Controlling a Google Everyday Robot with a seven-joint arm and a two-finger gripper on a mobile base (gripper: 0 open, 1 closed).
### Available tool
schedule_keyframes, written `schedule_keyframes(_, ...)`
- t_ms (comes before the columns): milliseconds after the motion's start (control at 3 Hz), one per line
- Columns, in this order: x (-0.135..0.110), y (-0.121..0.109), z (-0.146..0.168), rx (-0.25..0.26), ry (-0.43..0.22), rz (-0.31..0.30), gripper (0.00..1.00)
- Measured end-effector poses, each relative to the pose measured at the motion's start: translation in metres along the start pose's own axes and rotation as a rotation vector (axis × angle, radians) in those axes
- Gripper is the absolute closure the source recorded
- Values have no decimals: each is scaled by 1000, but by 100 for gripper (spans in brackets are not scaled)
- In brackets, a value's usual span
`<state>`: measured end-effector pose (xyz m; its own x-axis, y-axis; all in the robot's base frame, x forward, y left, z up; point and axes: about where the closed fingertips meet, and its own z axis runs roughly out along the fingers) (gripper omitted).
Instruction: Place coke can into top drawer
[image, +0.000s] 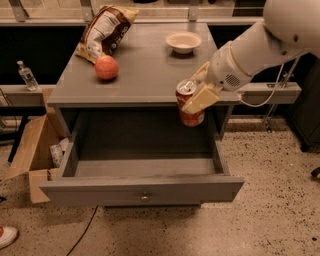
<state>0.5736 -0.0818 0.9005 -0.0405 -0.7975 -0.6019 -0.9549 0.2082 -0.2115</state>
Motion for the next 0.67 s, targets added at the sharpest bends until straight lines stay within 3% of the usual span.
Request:
schedule_keyframes(333,38,25,27,-8,41,55,100)
schedule_keyframes(667,39,25,28,-9,41,55,100)
